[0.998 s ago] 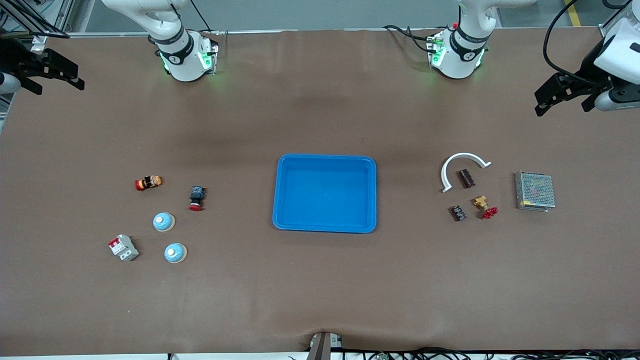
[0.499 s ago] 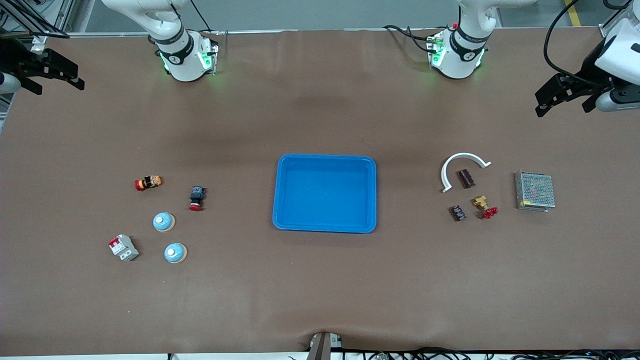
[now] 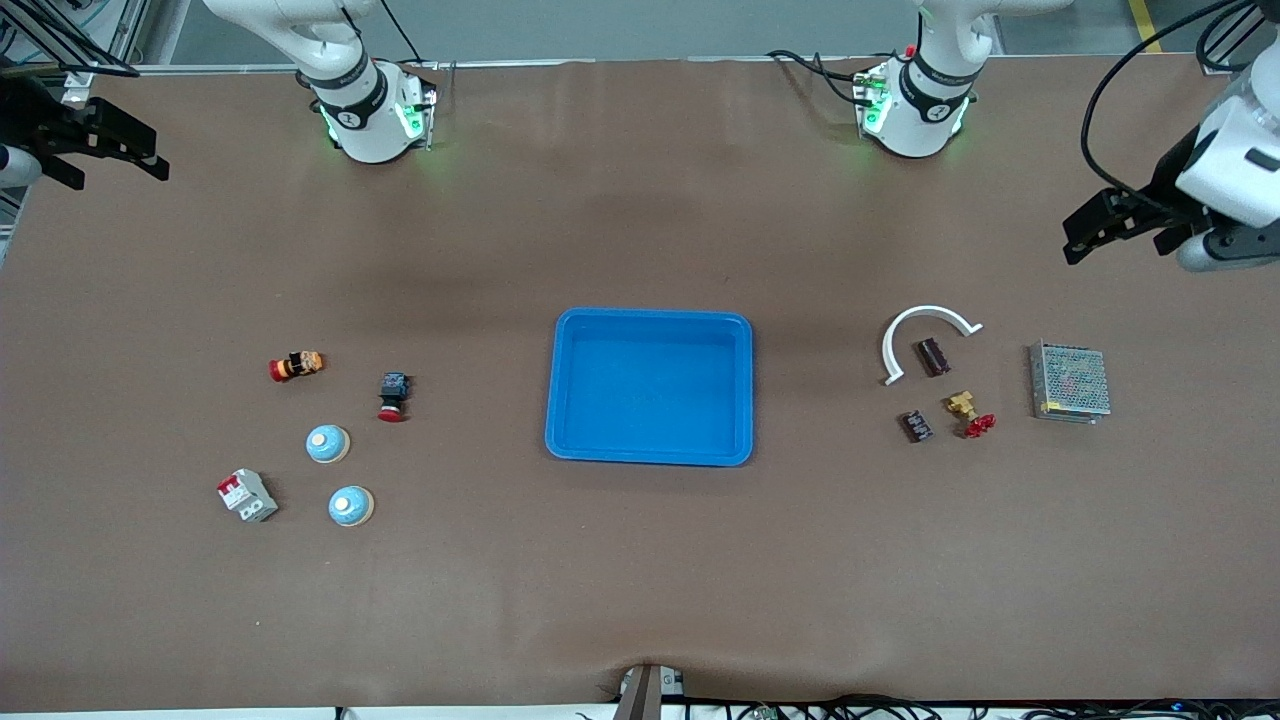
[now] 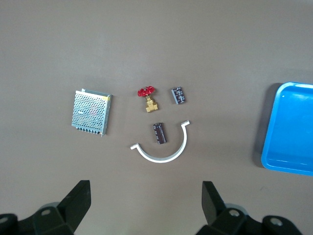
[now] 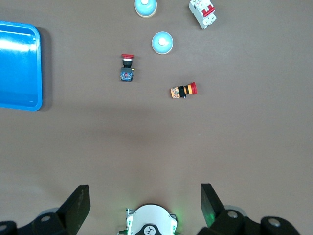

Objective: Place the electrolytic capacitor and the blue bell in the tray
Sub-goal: 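Reach the left gripper to a capacitor while the right gripper nears a bell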

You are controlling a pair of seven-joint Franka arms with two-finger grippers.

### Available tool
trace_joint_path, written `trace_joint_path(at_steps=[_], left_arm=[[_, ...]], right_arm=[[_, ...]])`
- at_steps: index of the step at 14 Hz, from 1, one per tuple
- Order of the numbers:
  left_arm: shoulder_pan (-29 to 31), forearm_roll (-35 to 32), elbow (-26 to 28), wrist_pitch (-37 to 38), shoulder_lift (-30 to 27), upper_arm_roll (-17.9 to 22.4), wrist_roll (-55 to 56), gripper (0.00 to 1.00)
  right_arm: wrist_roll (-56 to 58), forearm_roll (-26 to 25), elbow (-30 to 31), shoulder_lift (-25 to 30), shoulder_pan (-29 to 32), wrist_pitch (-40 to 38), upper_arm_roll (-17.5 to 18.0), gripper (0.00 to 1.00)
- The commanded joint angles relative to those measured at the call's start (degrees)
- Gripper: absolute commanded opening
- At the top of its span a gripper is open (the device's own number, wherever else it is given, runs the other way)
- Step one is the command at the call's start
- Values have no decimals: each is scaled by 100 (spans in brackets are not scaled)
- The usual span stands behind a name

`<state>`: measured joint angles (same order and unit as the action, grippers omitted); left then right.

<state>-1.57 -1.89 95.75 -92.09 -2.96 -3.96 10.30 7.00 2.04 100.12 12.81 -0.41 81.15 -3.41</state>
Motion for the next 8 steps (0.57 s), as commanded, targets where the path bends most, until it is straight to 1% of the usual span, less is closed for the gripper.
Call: trace_joint_path(at_steps=[1,5,6,8], left_arm=[[16,57,-170,25,365,9,34,100],[148,22,-92,-168,822,18,7,100],[157,13,57,-386,867,18,7,100],[218,22,565,-966,850,18,16,100]], right_arm=[[-15,-90,-18,-129,-47,163,-11,100],[-6,-90,-18,-568,-205,637,-11,100],[-6,-90,-18,-682,-249,769,-11,100],[-15,-99,-18,-814,-354,972,-11,100]])
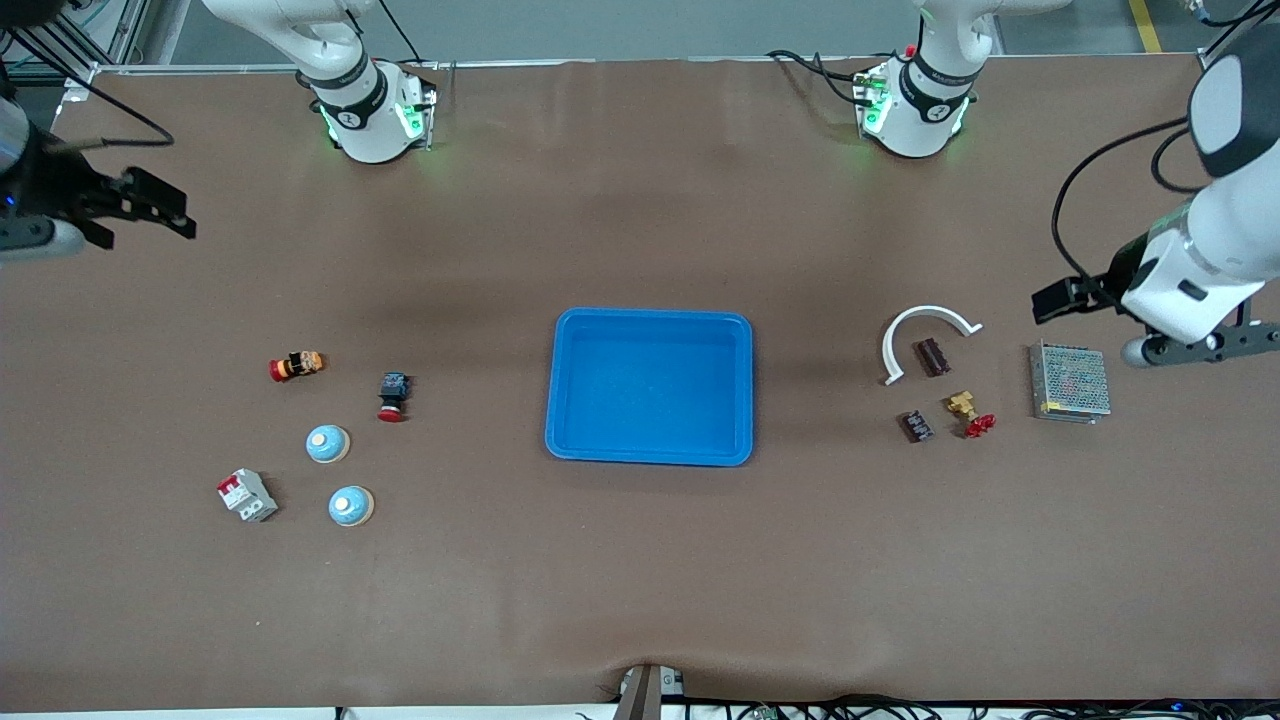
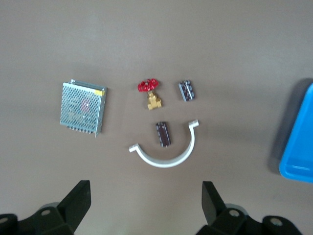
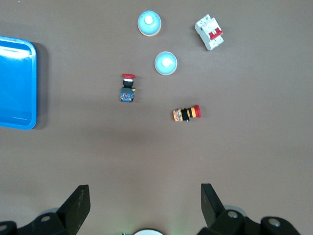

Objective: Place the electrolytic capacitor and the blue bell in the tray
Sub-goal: 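Reach the left gripper to a capacitor while the right gripper nears a bell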

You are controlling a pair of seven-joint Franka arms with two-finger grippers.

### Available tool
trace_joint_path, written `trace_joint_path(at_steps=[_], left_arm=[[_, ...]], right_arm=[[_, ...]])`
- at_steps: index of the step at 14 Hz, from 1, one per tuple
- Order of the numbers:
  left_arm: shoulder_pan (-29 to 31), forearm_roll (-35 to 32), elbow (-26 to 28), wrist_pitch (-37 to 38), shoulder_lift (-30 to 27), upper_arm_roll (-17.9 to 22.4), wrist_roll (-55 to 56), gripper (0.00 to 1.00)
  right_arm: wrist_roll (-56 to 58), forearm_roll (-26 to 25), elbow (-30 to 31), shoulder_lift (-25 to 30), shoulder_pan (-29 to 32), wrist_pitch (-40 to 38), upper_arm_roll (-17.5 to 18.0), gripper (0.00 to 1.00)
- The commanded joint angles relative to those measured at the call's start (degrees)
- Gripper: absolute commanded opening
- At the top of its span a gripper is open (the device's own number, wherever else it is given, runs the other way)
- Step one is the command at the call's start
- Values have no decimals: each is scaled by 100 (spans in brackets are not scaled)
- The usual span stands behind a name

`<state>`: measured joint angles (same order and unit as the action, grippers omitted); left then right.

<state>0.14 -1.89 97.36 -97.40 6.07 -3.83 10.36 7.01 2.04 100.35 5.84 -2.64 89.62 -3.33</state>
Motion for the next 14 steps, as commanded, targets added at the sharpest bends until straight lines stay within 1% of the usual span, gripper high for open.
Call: trace_joint_path(at_steps=[1,5,9,11,14], left_arm=[[48,22,598,-629,-44,5,19,100],[57,31,1407,-1437,-44,5,54,100],[48,31,2391,-2649,-44,-3,440,100],[48,66,2743,-3151,8,-12,502,100],[48,93,3139,-3915,254,-12,634,100]], right_arm=[[-15,-99,-42,-214,-132,230,-18,100],[37,-90,-42,-627,-158,626,-18,100],[73,-90,-42,-1189,-264,977,-18,100],[221,-90,-51,-1418,-264,1171,-18,100],[424,-73,-60,-1813,-281,1531,-18,100]])
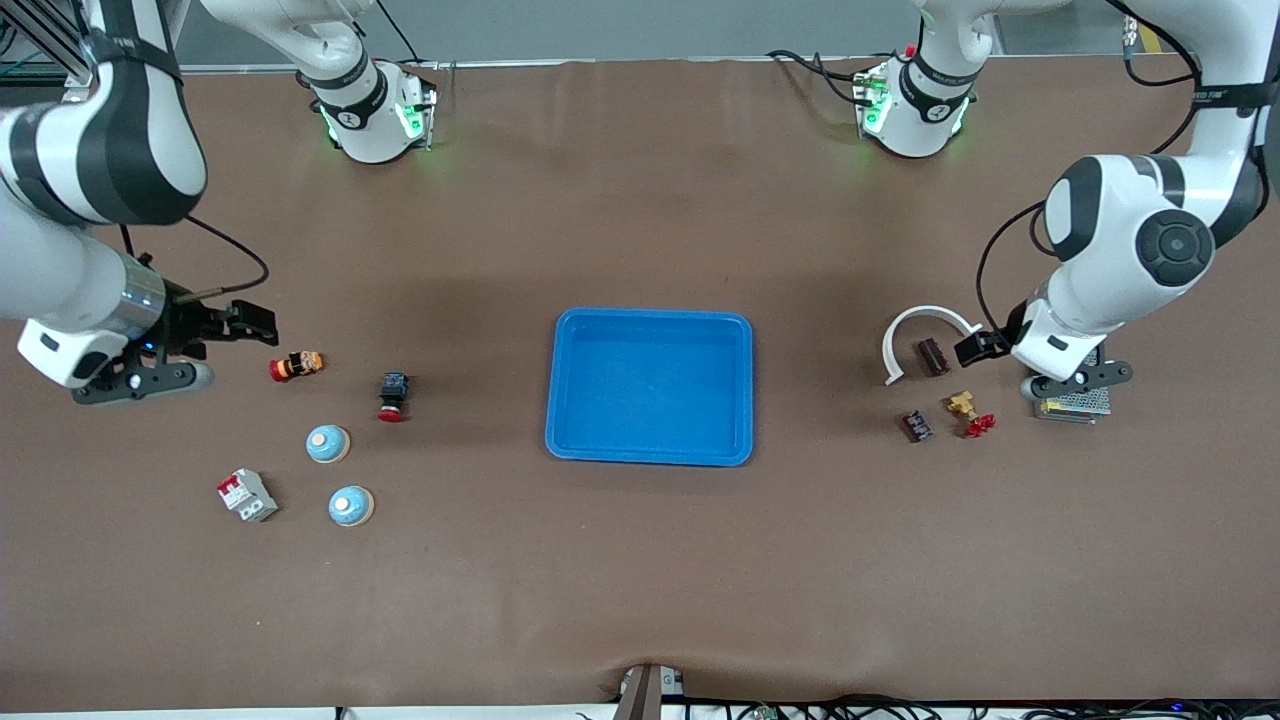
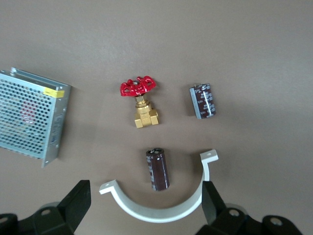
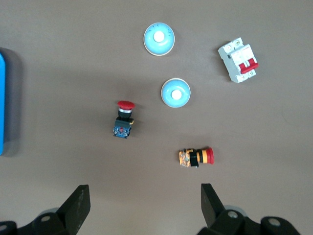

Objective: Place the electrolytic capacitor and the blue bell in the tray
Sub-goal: 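Grasp the capacitor with the left gripper while the right gripper descends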

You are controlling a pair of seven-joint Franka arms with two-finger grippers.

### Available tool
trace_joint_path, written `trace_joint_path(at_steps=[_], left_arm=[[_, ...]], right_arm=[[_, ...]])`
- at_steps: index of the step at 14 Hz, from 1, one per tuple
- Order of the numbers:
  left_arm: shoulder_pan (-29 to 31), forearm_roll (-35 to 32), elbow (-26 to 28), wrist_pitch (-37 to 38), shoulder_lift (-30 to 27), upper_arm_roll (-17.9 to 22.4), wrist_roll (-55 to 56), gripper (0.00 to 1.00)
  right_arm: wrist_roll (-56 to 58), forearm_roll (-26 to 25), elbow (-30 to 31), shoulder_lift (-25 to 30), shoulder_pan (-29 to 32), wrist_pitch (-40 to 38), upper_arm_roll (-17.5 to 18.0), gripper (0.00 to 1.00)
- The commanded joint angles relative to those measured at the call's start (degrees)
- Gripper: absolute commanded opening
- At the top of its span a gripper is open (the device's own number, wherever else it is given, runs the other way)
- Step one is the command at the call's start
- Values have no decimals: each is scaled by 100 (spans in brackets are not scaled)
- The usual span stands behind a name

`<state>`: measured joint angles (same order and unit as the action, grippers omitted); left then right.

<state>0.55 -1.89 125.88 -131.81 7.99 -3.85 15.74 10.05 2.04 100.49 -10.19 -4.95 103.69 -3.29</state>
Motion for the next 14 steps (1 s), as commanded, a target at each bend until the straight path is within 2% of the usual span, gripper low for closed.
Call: trace_joint_path(at_steps=[1,6,10,14], left_arm=[[6,93,392,-703,140,-11,139,100],[-3,110,508,-1074,589,-37,508,83],[6,110,534,-1075,782,-37,562,71],[-11,154,508,-1118,1011,-55,571,66]], right_arm=[[120,-73,-65,-342,-120,255,-14,100],[830,-81,-65,-790,-182,730,-23,100],[2138,-90,-47,-1054,-85,1135,-32,100],[3965,-64,-30,-1388,248,1627,-32,100]])
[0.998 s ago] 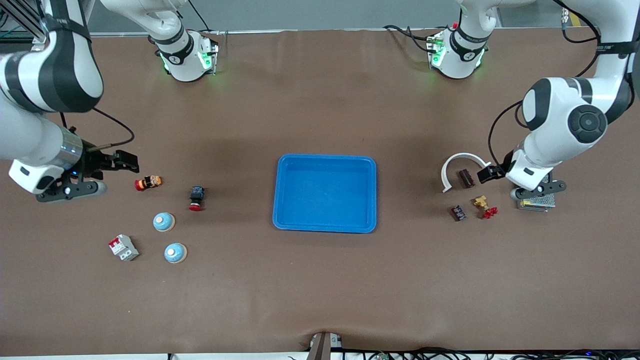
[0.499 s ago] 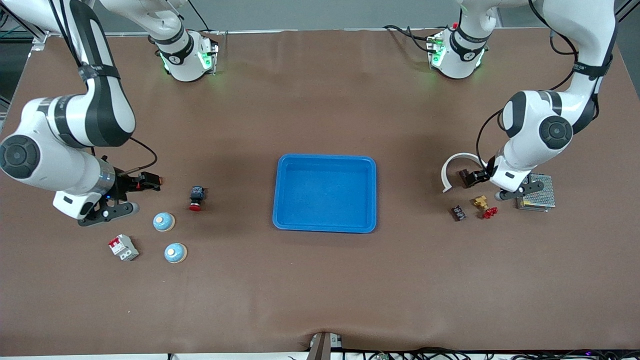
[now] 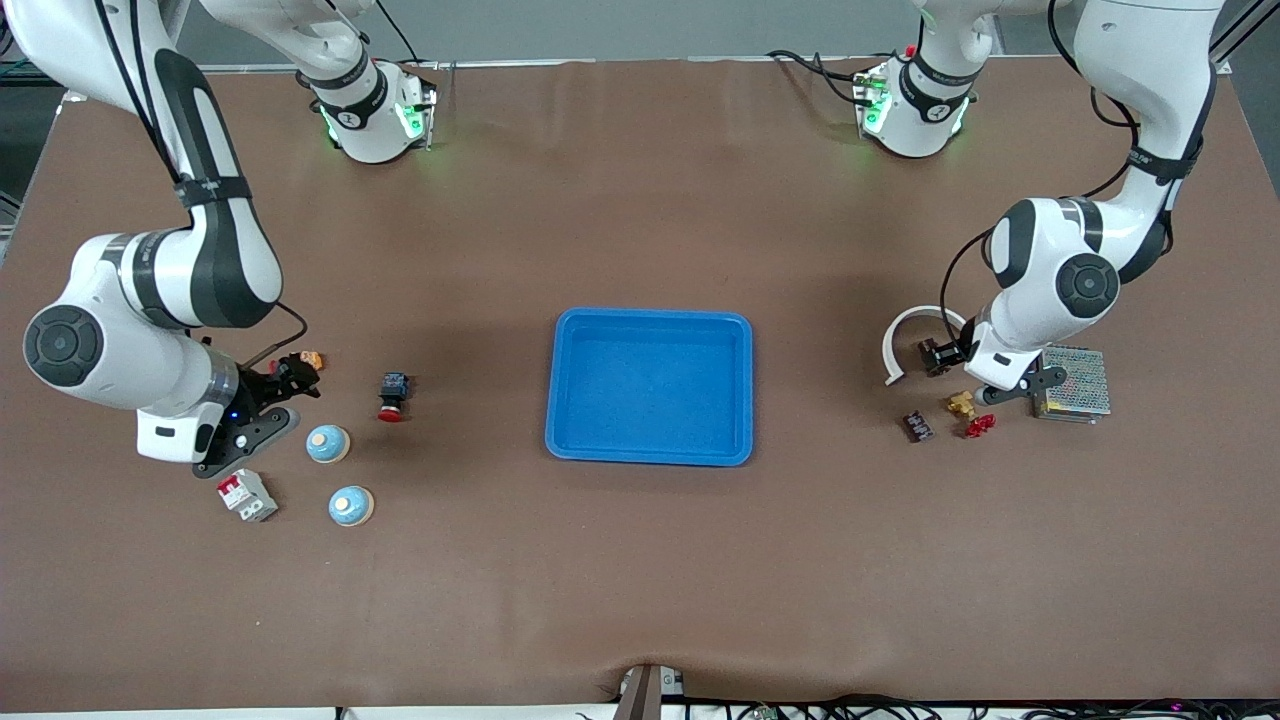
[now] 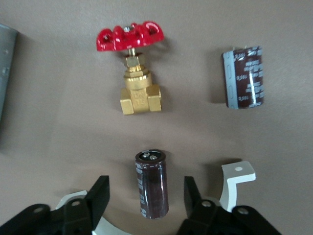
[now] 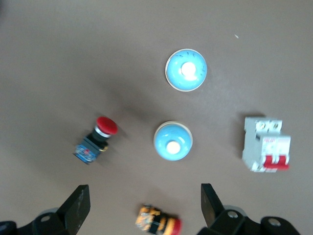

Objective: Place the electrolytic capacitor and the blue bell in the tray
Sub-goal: 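Grasp the capacitor with the left gripper while the right gripper descends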

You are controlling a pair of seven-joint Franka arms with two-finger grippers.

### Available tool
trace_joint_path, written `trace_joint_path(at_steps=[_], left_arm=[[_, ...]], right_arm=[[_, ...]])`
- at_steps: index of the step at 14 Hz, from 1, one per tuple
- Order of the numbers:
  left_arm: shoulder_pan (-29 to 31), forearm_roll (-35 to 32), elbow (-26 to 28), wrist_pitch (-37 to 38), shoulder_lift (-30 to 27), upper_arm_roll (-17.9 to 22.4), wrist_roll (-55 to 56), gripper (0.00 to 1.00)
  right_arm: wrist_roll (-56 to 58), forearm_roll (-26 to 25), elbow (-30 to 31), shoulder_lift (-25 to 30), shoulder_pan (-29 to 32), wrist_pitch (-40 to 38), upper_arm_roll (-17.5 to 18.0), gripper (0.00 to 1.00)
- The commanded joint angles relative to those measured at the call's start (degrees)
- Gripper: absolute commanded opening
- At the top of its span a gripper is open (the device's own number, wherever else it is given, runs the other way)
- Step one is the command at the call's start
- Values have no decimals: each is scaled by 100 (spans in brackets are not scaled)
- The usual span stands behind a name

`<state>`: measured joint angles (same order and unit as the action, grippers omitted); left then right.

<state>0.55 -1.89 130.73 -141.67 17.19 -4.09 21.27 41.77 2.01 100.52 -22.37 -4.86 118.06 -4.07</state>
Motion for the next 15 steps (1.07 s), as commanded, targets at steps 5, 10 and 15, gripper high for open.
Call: trace_joint_path(at_steps=[5,10,15], left_arm=[[-29,154,-12,-264,320,-30,9,61],[-46,154,-47,-308,417,-39,9,49],[-72,154,-65,-308,417,-39,9,38]], right_arm=[[1500,-16,-24,-574,337,665,55,100],[1676,-16,11,-873,293,1025,55,100],[1852,-7,11,-1102,302,1271,64,100]])
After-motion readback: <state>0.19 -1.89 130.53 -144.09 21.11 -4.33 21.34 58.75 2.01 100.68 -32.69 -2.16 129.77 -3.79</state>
